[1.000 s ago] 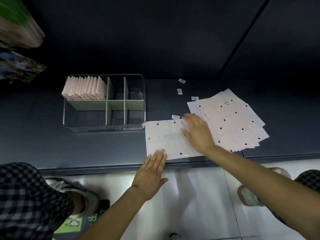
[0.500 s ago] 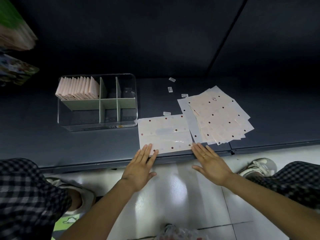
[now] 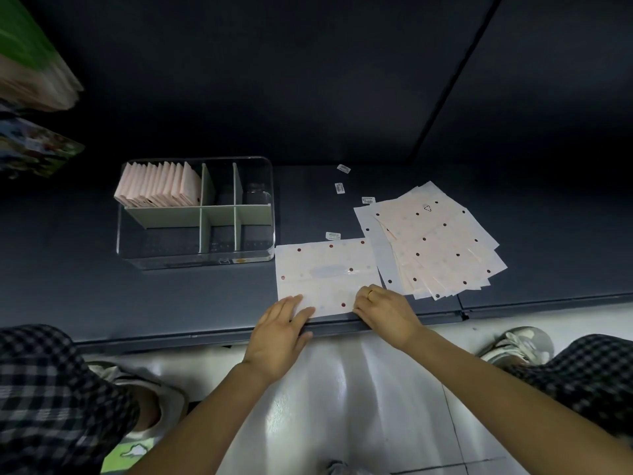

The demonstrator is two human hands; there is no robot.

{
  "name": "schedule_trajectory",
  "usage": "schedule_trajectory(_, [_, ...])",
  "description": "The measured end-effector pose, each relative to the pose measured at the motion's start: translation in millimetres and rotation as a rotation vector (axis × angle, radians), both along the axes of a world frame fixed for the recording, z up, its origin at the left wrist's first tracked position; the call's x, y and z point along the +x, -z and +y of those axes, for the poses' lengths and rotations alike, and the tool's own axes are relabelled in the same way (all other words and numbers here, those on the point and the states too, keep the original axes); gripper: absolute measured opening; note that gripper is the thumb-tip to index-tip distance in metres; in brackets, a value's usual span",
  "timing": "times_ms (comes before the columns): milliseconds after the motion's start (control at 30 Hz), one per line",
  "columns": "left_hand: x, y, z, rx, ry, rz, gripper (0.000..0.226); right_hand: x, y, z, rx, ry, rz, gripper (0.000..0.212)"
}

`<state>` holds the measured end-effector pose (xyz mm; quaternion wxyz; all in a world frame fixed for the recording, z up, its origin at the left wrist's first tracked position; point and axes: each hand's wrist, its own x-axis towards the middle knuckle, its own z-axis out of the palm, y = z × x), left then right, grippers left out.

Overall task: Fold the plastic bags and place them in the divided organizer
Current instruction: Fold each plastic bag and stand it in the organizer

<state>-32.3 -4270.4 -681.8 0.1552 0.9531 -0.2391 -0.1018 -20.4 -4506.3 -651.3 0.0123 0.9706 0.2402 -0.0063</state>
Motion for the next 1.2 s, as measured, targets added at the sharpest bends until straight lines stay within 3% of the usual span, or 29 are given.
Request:
schedule_trajectory(133, [4.9, -2.7, 0.6, -0.068, -0.045, 0.014, 0.045, 0.8, -0.2, 4.3, 0.079, 0.023, 0.041, 0.016])
schedule_trajectory(200, [8.7, -4.2, 6.6, -0.114, -0.049, 0.042, 0.048, 3.1, 0.0, 2.6, 0.122, 0.042, 0.199, 0.006])
schedule_trajectory(400, [21.1, -14.7, 27.9, -0.239, -0.144, 0.181, 0.038, 0.6, -24.5, -5.2, 0.447, 0.157, 0.757, 0.020])
schedule_trajectory(533, [25.3, -18.0, 32.4, -0.243, -0.108, 0.169, 0.040, 9.8, -46.7, -11.7, 0.461, 0.203, 0.935, 0.019])
schedule_trajectory(600, [27.4, -19.9, 31.8, -0.208, -0.043, 0.142, 0.037, 14.1, -55.7, -13.6, 0.431, 0.184, 0.946, 0.022])
schedule_trajectory(667, [28.6, -20.0, 31.3, -0.174, 0.002, 0.114, 0.035, 13.9, -58.4, -13.6, 0.378, 0.186, 0.914, 0.008])
schedule_trajectory(700, [28.7, -19.7, 30.9, -0.158, 0.013, 0.106, 0.035, 11.4, -57.8, -13.1, 0.332, 0.189, 0.890, 0.015])
schedule_trajectory(767, [28.2, -18.8, 29.3, -0.147, 0.016, 0.115, 0.037, 2.4, -49.7, -10.2, 0.193, 0.184, 0.822, 0.051])
schedule_trajectory(833, [27.4, -19.0, 27.9, -0.191, -0.037, 0.152, 0.037, -7.3, -38.8, -2.0, 0.096, 0.107, 0.738, 0.061])
schedule_trajectory(933, [29.0, -21.6, 27.5, -0.269, -0.132, 0.221, 0.030, -6.7, -28.5, 7.3, 0.154, 0.117, 0.652, 0.041])
schedule_trajectory(1067, [34.4, -23.3, 26.3, -0.358, -0.258, 0.315, 0.015, 26.6, -39.6, 2.2, 0.298, 0.220, 0.726, 0.017])
schedule_trajectory(1200, [41.5, -22.1, 22.7, -0.459, -0.409, 0.395, 0.024, 55.1, -44.3, -10.2, 0.424, 0.375, 0.765, 0.020])
